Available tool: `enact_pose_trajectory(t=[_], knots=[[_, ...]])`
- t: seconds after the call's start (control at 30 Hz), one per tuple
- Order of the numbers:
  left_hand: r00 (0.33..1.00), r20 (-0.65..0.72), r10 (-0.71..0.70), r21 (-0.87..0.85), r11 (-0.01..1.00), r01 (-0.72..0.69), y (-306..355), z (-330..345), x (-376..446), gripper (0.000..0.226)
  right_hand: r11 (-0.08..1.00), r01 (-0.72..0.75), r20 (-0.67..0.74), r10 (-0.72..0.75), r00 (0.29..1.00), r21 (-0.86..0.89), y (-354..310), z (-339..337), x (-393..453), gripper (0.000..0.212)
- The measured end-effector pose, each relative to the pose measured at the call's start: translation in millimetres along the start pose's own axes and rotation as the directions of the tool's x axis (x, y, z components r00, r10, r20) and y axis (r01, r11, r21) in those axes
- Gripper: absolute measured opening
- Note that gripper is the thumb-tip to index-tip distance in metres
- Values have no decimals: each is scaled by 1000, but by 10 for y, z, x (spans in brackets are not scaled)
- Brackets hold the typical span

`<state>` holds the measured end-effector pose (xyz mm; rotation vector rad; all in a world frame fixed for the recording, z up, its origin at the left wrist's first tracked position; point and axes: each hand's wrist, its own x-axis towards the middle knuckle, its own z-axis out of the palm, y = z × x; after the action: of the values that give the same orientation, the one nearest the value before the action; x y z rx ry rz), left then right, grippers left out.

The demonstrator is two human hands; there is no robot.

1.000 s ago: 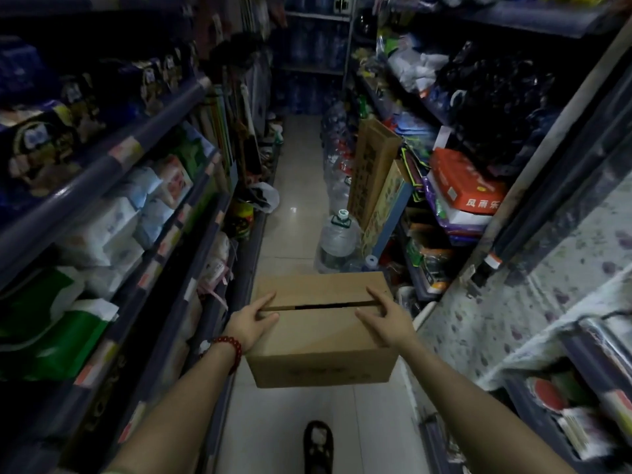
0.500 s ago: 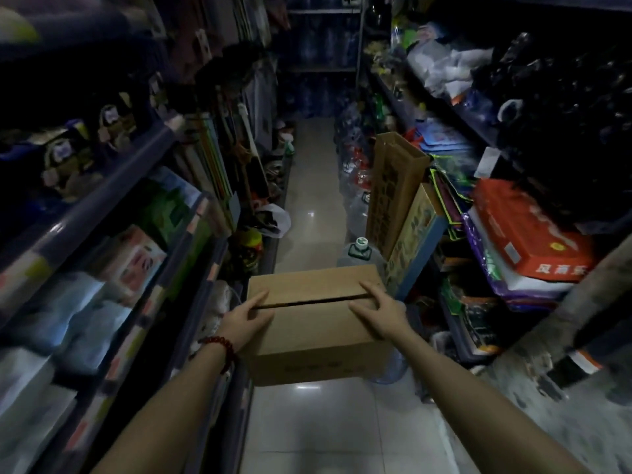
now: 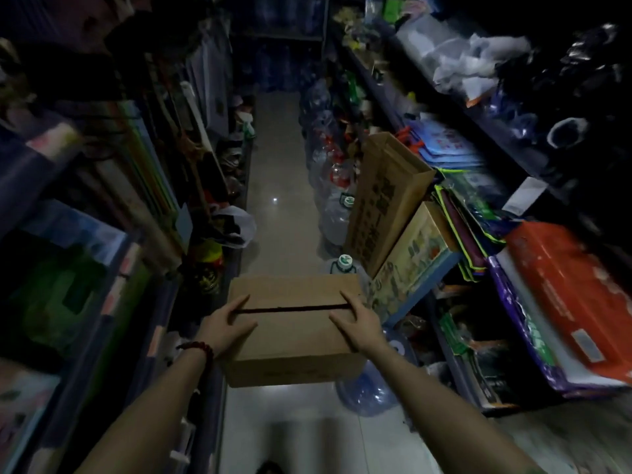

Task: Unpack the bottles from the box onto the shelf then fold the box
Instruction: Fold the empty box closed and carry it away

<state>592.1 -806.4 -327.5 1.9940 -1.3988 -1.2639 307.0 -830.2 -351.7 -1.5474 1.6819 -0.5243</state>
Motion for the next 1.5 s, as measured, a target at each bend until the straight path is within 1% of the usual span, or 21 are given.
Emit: enact_pose_trajectory(t=[0.2,0.27,0.37,0.47,0.67,0.8,0.87,0.97,1.1,1.23,1.37,1.5], knots=[[1000,-9,-7,-1,1000,7,81,-173,754,66,1000,-9,-40,9,999,14,-45,184,825,62],[999,-36,-23,11,1000,23,47,-154,978,66,1000,0,-28,0,1000,-2,-27,262,1105,62],[997,-65,-46,-4,999,46,-73,-89,1351,66,1000,7,19,-7,1000,-31,66,446,1534,62],[995,-64,-73,-11,997,72,-341,24,1740,66,999,-12,20,13,1000,-43,262,720,1890,63],[992,-43,-121,-15,993,120,-1089,374,2624,66,996,-72,19,73,997,-44,852,1466,2564,64],[992,-36,-119,-33,992,118,-1718,702,3255,67,998,-62,15,62,998,-23,1428,2054,2986,64],[993,-41,-114,-54,992,112,-2010,887,3544,66,997,-79,24,79,997,-3,1730,2340,3170,65],[992,-57,-113,-78,991,108,-2452,1200,3932,63,996,-84,21,84,996,-15,2194,2752,3422,66],[994,-51,-92,-79,993,88,-3083,1567,4349,60,997,-77,18,77,997,-11,2735,3219,3673,66],[997,-40,-70,-79,995,67,-3610,1887,4681,58,995,-103,15,103,995,-17,3193,3628,3868,68],[998,-45,-36,-26,999,35,-3971,2127,4982,59,991,-130,-3,130,992,-23,3551,3969,4015,69],[998,-53,-29,1,1000,30,-4252,2252,5182,58,989,-150,-8,150,989,-13,3756,4241,4119,69]])
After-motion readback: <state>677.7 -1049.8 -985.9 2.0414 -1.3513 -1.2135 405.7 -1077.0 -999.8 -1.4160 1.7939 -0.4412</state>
